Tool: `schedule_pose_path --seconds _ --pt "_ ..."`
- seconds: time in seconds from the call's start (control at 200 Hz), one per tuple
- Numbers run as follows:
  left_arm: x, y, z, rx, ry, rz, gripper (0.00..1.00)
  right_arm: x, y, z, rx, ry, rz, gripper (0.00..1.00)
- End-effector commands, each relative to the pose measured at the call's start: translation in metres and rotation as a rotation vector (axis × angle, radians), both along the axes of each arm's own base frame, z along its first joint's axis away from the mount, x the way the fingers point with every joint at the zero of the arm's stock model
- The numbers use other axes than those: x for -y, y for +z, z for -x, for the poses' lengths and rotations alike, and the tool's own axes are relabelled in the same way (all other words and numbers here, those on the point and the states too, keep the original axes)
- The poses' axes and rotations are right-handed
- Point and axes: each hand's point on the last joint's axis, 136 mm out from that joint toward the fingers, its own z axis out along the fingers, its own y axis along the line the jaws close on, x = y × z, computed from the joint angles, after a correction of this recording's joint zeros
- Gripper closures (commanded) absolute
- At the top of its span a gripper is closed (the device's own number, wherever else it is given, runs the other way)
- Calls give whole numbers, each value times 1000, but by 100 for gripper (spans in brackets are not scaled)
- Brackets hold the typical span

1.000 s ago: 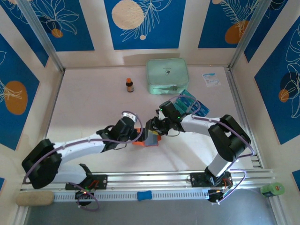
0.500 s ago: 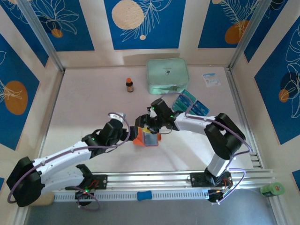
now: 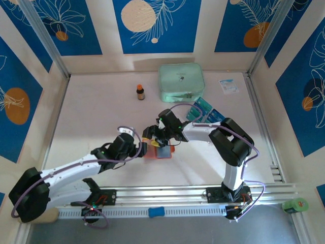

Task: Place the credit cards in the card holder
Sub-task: Flip over the card slot on the card holder.

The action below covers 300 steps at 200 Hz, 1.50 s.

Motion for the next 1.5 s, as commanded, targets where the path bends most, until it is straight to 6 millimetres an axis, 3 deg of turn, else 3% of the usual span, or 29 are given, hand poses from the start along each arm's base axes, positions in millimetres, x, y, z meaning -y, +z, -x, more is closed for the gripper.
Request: schedule_pose_path --seconds 0.0,0.46,0.71,0.87,1.14,1.235,1.305,1.385,1.495 --pt "3 -13 1 -39 -4 5 0 -1 4 -1 -19 -12 -28 34" --pt "13 -36 -3 -99 -37 -42 0 1 7 -3 -24 -19 -43 34" --pt "8 -50 0 -126 -23 -81 0 16 33 -15 34 -41 -60 34" --pt "6 -49 -2 -118 -18 -88 0 54 49 -21 102 -54 10 34" --pt "3 -43 -5 -97 -9 -111 0 169 62 -30 221 -126 290 35" --pt "1 -43 -5 -94 -6 -111 0 190 66 -28 252 -130 332 38" --pt "1 -43 -4 -96 -5 -111 0 191 71 -26 269 -123 316 40" --pt "1 -44 -4 -99 -4 -111 0 176 71 -21 273 -89 264 46" --pt "0 -44 -4 -102 -1 -115 0 149 65 -13 255 -36 216 66"
